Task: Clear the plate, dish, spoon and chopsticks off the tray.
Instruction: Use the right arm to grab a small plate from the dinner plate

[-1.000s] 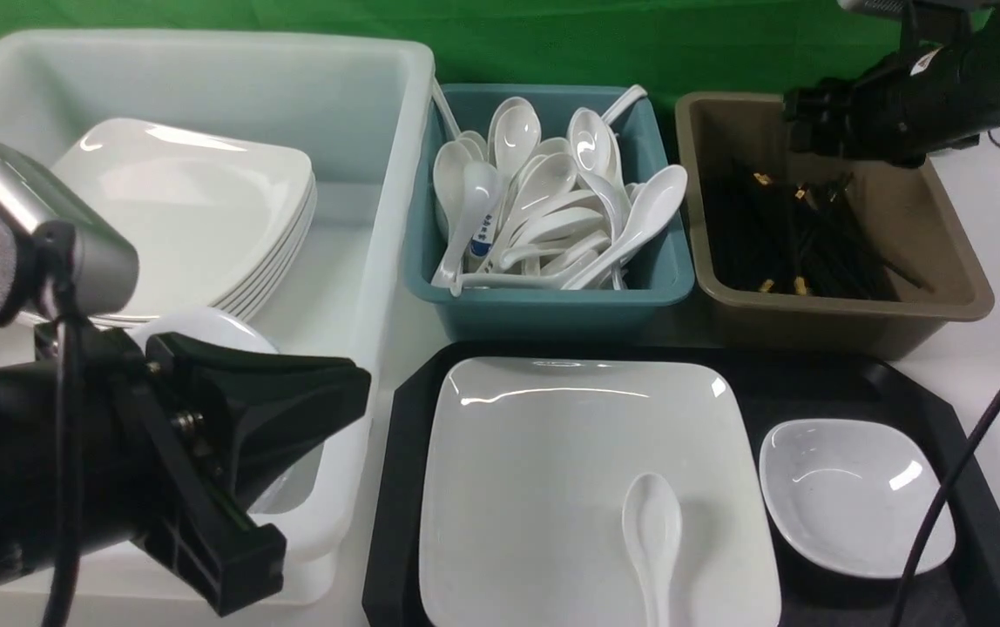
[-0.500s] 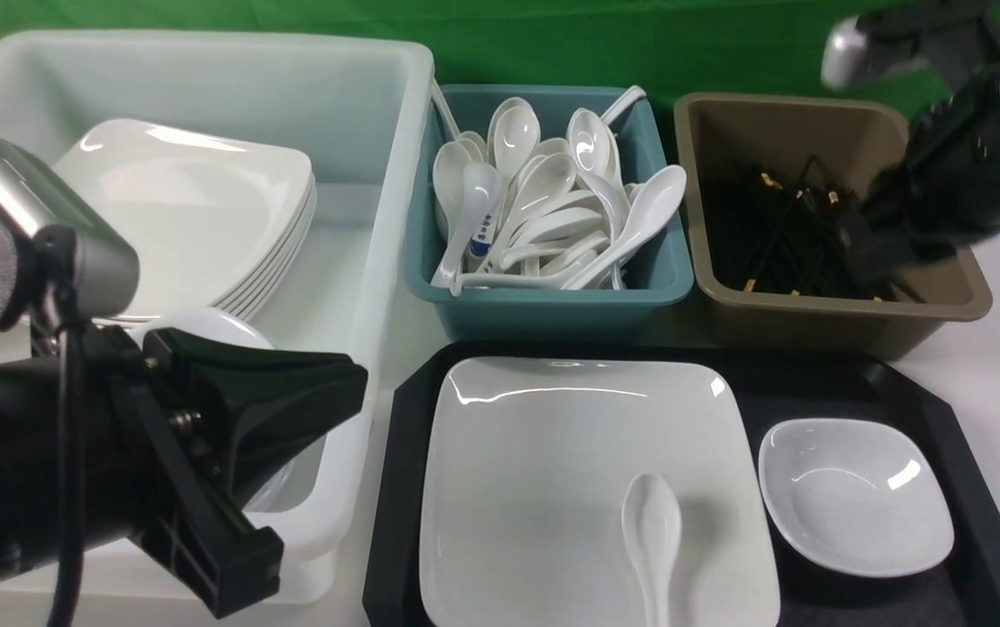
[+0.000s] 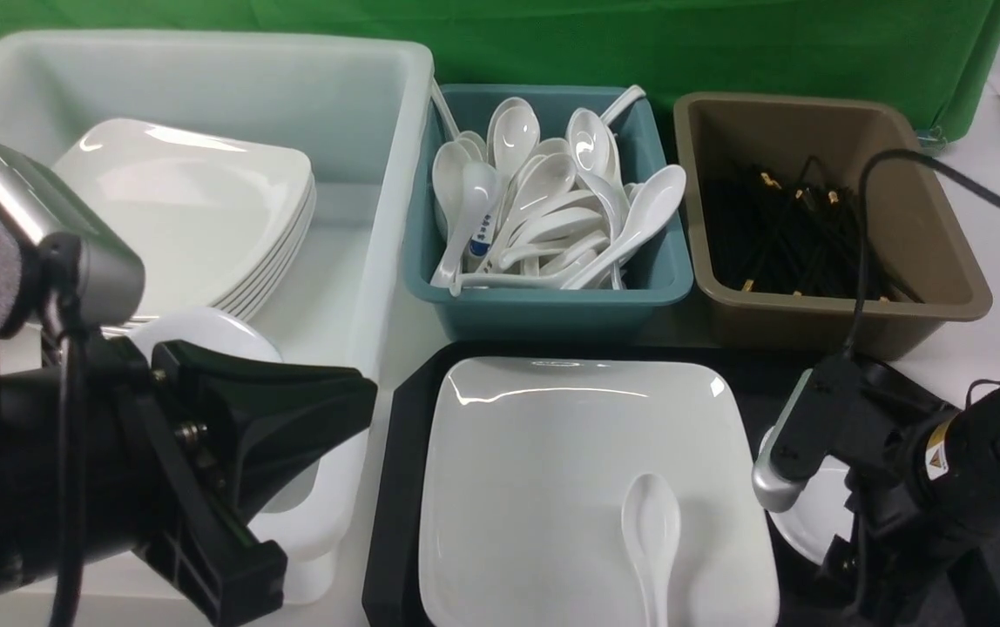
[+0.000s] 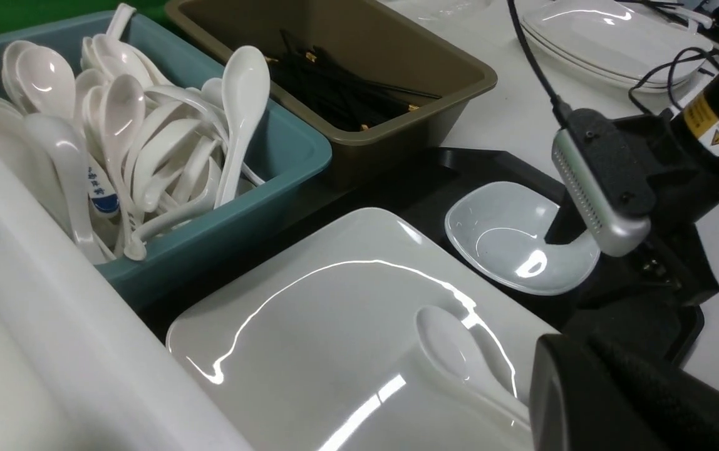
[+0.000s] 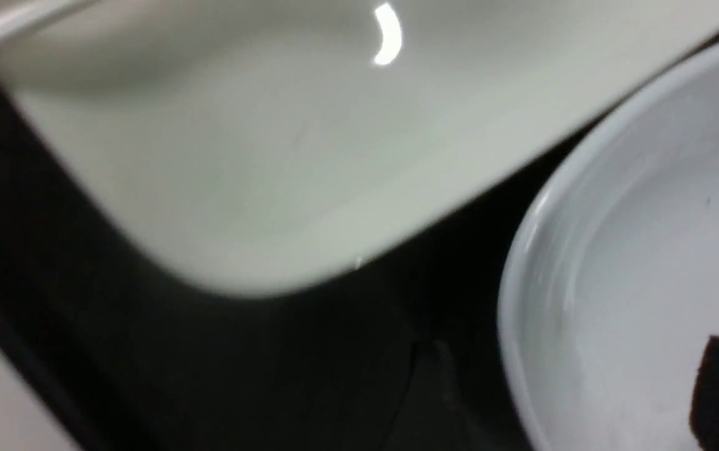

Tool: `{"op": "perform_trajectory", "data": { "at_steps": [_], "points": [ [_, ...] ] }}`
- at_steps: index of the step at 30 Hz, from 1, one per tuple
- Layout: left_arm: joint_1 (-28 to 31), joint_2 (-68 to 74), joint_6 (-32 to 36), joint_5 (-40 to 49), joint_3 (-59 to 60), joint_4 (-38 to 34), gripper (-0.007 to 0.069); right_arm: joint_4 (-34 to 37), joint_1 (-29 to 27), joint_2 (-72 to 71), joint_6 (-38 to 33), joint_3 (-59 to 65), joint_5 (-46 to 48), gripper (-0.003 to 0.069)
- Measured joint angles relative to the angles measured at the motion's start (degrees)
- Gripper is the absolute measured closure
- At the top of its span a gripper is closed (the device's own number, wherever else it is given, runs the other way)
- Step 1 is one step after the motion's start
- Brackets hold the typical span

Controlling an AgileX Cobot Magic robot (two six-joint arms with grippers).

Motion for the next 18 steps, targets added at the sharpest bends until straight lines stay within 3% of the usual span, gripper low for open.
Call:
{"op": "perform_trajectory", "data": {
  "at_steps": [10,14,18],
  "points": [
    [0.00,0.00,-0.14,0.18,0.00,0.05,0.0607,-5.35,0.00,8.63,2.14,-0.12,-4.79,0.0194],
    [0.00,0.00,-0.04,0.18,0.00,0.05,0.0607,-5.46,0.29,8.95,2.71,-0.29,-4.73,0.0277],
    [0.00,-0.22,-0.04,0.56,0.00,0.05,0.0607,-6.89,0.29,8.95,2.85,-0.42,-5.26,0.0412]
  ]
}}
